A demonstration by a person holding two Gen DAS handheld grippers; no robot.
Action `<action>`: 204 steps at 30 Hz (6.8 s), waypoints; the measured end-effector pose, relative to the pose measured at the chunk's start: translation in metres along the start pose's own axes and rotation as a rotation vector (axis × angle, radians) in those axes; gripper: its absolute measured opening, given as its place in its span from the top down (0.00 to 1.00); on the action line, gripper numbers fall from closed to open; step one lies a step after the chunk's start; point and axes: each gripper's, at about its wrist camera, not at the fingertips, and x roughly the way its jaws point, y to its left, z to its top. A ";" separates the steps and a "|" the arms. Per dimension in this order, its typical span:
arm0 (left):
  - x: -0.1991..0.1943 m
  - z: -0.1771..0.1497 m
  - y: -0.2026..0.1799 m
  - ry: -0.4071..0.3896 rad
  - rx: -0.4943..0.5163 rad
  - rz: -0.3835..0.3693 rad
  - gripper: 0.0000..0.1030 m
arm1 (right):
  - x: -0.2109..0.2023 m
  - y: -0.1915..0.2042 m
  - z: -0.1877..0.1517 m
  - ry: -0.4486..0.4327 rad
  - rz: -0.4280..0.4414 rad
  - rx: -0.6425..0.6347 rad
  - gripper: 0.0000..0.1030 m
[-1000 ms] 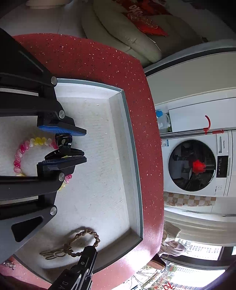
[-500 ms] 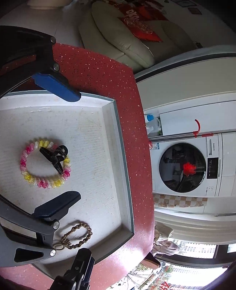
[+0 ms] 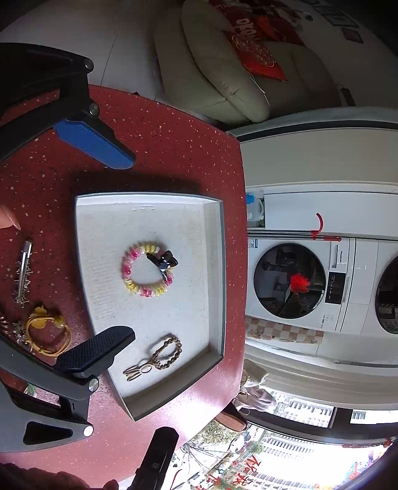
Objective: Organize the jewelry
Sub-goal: 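Withdraw both open tools from the tray toward the silver clip and green bangle, then grasp the silver hair clip with the left tool while the right tool grasps the green bangle, then carry the silver clip with the left tool over the tray while the right tool carries the bangle there, then lower and open the left tool to drop the clip while the right tool releases the bangle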
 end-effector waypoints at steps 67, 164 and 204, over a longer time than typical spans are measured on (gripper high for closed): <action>0.014 -0.074 -0.017 0.147 0.129 0.075 0.00 | -0.019 0.006 -0.136 0.200 -0.188 -0.129 0.00; 0.147 0.075 0.001 0.175 0.021 0.002 0.71 | 0.119 -0.014 0.054 0.194 -0.195 -0.103 0.89; 0.061 0.059 -0.009 0.081 0.058 0.023 0.70 | 0.028 -0.002 0.013 0.069 -0.073 -0.048 0.53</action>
